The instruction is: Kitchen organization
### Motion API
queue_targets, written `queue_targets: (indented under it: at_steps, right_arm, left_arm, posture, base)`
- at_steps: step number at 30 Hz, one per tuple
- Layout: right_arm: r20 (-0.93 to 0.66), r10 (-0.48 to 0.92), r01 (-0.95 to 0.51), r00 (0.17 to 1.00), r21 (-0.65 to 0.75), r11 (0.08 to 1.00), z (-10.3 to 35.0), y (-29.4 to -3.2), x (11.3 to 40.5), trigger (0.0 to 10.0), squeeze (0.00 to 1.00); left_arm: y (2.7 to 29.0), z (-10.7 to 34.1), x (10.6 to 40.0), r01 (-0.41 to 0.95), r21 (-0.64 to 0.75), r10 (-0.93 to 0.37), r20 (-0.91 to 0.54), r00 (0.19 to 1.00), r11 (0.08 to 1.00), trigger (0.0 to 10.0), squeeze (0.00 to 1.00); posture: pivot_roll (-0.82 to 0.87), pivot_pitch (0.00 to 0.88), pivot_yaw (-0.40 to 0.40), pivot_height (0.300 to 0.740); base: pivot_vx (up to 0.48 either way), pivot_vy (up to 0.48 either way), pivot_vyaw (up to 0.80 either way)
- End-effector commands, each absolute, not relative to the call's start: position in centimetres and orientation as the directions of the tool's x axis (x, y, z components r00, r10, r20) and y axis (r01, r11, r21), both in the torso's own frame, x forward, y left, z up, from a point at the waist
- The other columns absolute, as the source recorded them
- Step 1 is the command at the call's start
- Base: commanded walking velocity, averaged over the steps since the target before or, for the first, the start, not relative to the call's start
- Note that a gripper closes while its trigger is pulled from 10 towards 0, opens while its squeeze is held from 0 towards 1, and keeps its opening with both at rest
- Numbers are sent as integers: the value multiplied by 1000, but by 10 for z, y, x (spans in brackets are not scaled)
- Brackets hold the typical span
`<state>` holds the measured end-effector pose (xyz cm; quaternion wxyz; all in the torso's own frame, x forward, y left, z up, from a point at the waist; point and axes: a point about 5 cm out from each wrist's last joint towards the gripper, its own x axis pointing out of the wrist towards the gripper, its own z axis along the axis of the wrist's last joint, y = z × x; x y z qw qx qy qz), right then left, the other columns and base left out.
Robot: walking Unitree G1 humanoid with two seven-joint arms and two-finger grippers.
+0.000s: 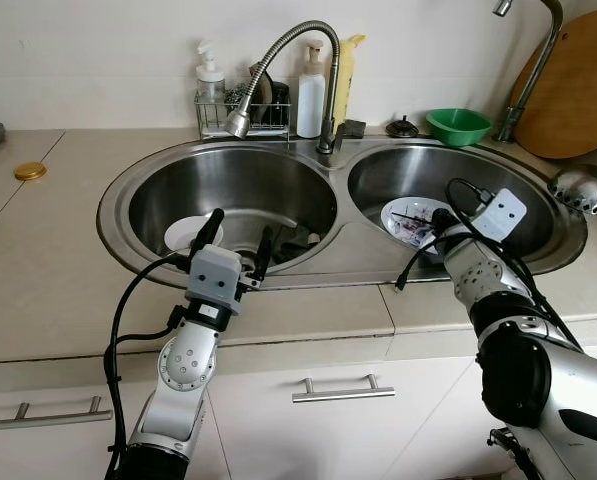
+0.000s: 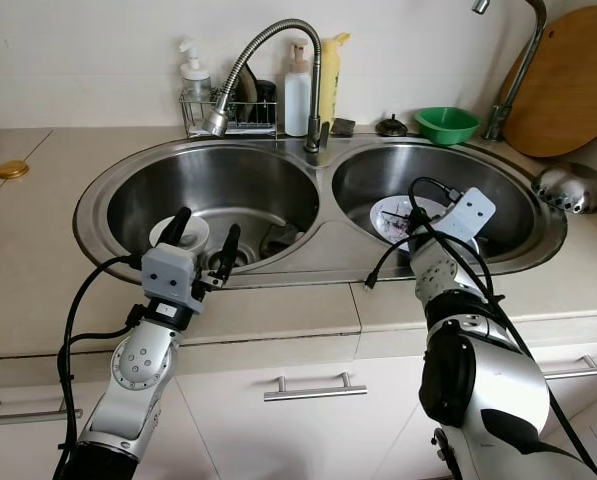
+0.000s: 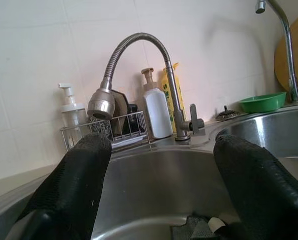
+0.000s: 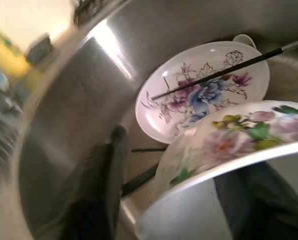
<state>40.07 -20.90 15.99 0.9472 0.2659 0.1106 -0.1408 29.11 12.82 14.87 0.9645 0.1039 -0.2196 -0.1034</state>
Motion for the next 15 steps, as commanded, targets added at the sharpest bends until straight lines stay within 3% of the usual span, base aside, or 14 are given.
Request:
queue_targets:
  at_steps: [1, 4, 12, 13, 14, 15]
  right_arm:
    - [-444, -153, 309, 883, 304, 901, 126, -199, 389, 10000, 1000]
    - [-479, -152, 279, 865, 206, 938, 117, -198, 385, 10000, 1000]
    - [-513, -195, 334, 836, 193, 922, 113, -207, 381, 10000, 1000]
    - [-501, -180, 326, 846, 221, 919, 116, -206, 383, 10000, 573]
    - [-493, -170, 320, 853, 239, 917, 118, -204, 384, 10000, 573]
    - [-481, -151, 307, 864, 263, 915, 121, -202, 386, 10000, 0]
  left_arm:
    - [128, 145, 292, 158, 261, -252, 378, 891, 952, 10000, 0]
    - [128, 145, 292, 159, 261, -252, 377, 891, 952, 10000, 0]
    - [128, 143, 292, 157, 261, -249, 371, 895, 953, 10000, 0]
    - [128, 143, 291, 159, 261, -251, 370, 895, 952, 10000, 0]
    - [127, 143, 291, 160, 261, -252, 369, 895, 952, 10000, 0]
    - [127, 143, 291, 161, 261, -252, 369, 895, 952, 10000, 0]
  posture:
    - [17, 0, -33, 740]
    - [16, 0, -37, 740]
    - [6, 0, -34, 740]
    - [6, 0, -34, 740]
    - [6, 0, -34, 740]
    - [6, 0, -34, 740]
  base:
    - [0, 0, 0]
    - [0, 0, 0]
    - [0, 0, 0]
    - [0, 0, 0]
    - [0, 0, 0]
    - [0, 0, 0]
